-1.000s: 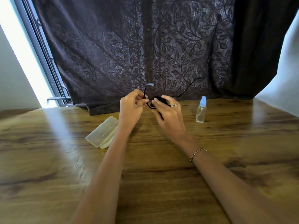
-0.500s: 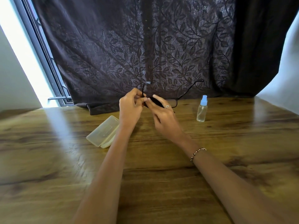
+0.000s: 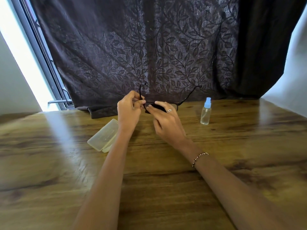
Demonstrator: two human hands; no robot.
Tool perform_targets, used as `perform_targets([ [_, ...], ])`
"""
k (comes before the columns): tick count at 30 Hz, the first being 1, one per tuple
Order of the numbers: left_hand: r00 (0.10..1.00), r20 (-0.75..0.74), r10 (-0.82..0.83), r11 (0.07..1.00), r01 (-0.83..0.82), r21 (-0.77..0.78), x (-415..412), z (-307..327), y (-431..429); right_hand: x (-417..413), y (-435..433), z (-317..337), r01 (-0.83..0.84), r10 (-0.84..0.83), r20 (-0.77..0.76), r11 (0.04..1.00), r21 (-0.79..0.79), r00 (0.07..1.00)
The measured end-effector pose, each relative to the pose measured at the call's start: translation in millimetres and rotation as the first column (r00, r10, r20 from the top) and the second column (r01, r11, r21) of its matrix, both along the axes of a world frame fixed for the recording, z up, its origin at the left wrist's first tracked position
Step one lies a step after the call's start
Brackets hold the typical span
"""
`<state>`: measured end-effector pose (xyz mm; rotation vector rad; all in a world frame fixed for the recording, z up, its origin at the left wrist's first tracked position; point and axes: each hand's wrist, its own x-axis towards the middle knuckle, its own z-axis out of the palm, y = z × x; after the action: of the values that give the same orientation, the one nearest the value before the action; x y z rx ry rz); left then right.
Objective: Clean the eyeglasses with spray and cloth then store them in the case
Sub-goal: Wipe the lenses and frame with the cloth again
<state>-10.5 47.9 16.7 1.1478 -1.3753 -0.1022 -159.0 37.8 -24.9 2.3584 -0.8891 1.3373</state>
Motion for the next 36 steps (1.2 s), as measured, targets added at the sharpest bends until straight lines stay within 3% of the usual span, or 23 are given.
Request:
perform_targets([
  [3,0.999,-0.02,-0.027,1.0,0.028,0.002,-4,1,0,-1,-2,0,0.129,-0.129,0.014,0.991,-0.016,0.992],
  [7,1.0,0.005,-0.024,1.0,0.024,0.004,-11,1,0,2,-1,1,-0.002,0.001,0.014,0.997,0.077,1.0],
  [10,0.999,-0.031,0.018,1.0,-0.018,0.018,-2,2,1,-1,-1,0,-0.086,0.087,-0.018,0.995,0.045,0.996],
  [13,0.998,-0.069,0.012,1.0,-0.012,0.012,2,3,2,-3,-1,-1,0.019,-0.02,-0.034,0.999,-0.032,0.999],
  [15,0.999,-0.046,0.001,1.0,0.0,0.024,-3,3,1,-2,-2,0,0.089,-0.089,-0.018,0.996,-0.003,0.996],
  [20,0.999,-0.023,0.029,0.999,-0.028,0.038,-6,1,-1,1,-1,6,-0.133,0.127,0.051,0.977,0.167,0.991],
  [24,0.995,-0.069,0.075,0.997,-0.072,0.04,4,0,-1,-3,2,9,-0.084,0.087,-0.014,0.988,0.128,0.996],
  [27,0.995,-0.005,0.096,0.994,-0.096,0.048,3,0,-1,-9,2,12,-0.049,0.05,-0.001,0.993,0.108,0.999],
  [29,0.991,0.052,0.121,0.992,-0.122,0.035,3,-1,-1,-12,2,14,-0.027,0.021,0.054,0.994,0.104,0.998],
  [33,0.982,0.08,0.171,0.985,-0.173,0.019,6,-1,1,-17,1,19,0.031,-0.087,0.316,0.983,0.179,0.945],
  [36,0.976,0.09,0.197,0.979,-0.201,0.031,7,-2,3,-21,0,22,0.083,-0.156,0.367,0.975,0.208,0.917],
])
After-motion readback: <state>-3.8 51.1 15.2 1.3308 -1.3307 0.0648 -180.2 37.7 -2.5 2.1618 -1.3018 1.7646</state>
